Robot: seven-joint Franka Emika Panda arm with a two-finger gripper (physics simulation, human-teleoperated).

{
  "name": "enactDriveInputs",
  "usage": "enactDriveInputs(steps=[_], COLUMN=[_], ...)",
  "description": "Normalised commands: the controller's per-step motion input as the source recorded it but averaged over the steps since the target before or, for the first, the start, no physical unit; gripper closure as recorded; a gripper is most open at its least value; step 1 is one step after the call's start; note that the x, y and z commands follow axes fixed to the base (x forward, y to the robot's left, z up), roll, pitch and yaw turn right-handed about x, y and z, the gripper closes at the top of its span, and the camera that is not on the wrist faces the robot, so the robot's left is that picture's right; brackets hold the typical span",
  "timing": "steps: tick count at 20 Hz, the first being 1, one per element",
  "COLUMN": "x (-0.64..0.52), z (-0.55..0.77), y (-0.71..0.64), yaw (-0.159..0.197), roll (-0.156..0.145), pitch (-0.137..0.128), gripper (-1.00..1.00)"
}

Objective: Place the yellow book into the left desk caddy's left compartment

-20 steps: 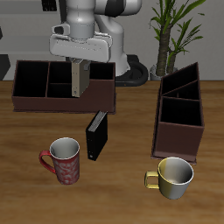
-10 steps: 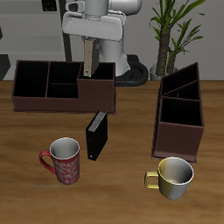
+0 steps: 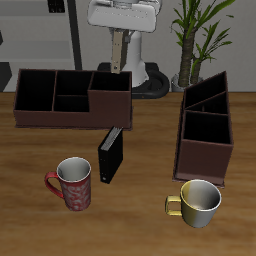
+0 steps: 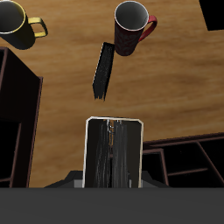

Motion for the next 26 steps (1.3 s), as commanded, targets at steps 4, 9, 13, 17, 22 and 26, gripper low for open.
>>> enactDriveInputs(steps=[4, 9, 13, 17, 22, 26], x=[-0.26, -0.2, -0.11, -0.12, -0.19, -0.25], z=[0.19, 0.01, -0.05, -0.06, 0.0, 0.0], y=[0.53, 0.48, 0.26, 0.34, 0.4, 0.48], yaw=[0.051, 0.039, 0.014, 0.014, 0.022, 0.035], roll=[0.058, 0.092, 0.044, 0.041, 0.06, 0.082], pitch=[-0.048, 0.001, 0.018, 0.011, 0.0, -0.018], gripper=[1.0, 1.0, 1.0, 1.0, 1.0, 1.0])
